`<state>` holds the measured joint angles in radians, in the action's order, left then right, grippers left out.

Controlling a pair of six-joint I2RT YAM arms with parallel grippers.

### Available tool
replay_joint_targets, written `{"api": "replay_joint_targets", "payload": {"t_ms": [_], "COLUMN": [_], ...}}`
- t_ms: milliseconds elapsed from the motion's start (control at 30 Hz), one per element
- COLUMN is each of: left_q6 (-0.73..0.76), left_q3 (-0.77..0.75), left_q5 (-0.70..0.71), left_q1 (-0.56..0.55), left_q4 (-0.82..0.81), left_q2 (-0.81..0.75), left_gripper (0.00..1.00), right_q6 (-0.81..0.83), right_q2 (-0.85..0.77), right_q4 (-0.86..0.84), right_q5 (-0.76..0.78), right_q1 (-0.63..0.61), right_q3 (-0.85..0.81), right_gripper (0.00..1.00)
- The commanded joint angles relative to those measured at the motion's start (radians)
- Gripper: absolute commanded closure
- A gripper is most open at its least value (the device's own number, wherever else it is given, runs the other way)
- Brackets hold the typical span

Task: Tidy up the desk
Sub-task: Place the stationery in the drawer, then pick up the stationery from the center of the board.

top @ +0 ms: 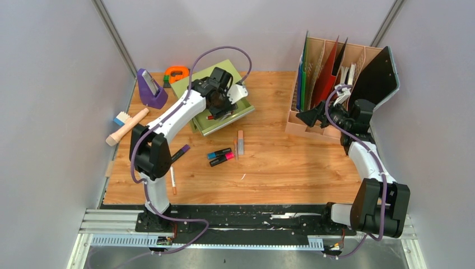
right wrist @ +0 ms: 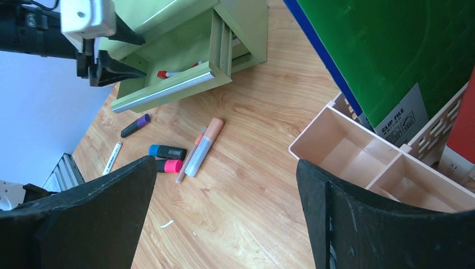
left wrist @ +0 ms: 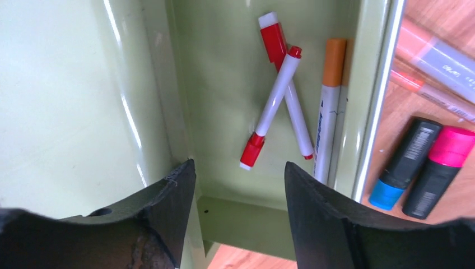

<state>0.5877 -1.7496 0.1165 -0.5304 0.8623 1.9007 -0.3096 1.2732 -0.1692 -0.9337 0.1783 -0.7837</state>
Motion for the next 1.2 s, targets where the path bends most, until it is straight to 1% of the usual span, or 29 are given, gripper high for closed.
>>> {"api": "replay_joint_targets", "payload": {"t_ms": [0, 100, 133, 200, 367, 500, 633, 833, 1033, 1167], "left_q6": [-0.033, -0.028, -0.021, -0.002, 0.049, 0.066, 0.066, 0.021, -0.101, -0.167], "left_q3": [-0.023, 0.021, 0.053, 0.113, 0.268, 0.375, 0.408, 0.435, 0.412, 0.409], "left_q5": [-0.116, -0.218, -0.274, -0.34, -0.417, -0.455, -0.474, -0.432, -0.312, -0.237], "left_q1": [-0.004, -0.005, -0.009, -0.022, -0.103, -0.188, -0.205, -0.207, -0.207, -0.207], "left_q4": [-0.006, 0.003, 0.006, 0.006, -0.016, -0.038, -0.061, -0.171, -0.244, -0.289], "left_q2": [-0.137, -0.215, -0.231, -0.274, -0.348, -0.33, -0.257, -0.167, -0.07, -0.039], "left_gripper": [0.31, 0.27, 0.26, 0.24, 0.22, 0.22, 0.23, 0.24, 0.26, 0.26], "right_q6": [-0.013, -0.007, -0.005, -0.005, -0.004, 0.001, 0.001, 0.0, 0.001, 0.001], "right_q2": [-0.005, -0.008, -0.008, -0.006, -0.01, -0.022, -0.029, -0.031, -0.028, -0.025], "right_q4": [-0.05, -0.048, -0.047, -0.05, -0.052, -0.046, -0.046, -0.048, -0.051, -0.052], "right_q5": [-0.013, -0.011, -0.01, -0.011, -0.01, -0.006, -0.006, -0.008, -0.008, -0.008], "right_q1": [0.006, 0.005, 0.006, 0.006, 0.006, 0.008, 0.013, 0.018, 0.018, 0.019], "right_q3": [0.003, 0.003, 0.004, 0.005, 0.007, 0.01, 0.011, 0.013, 0.014, 0.015], "right_gripper": [0.02, 0.02, 0.02, 0.02, 0.02, 0.02, 0.02, 0.02, 0.02, 0.02]}}
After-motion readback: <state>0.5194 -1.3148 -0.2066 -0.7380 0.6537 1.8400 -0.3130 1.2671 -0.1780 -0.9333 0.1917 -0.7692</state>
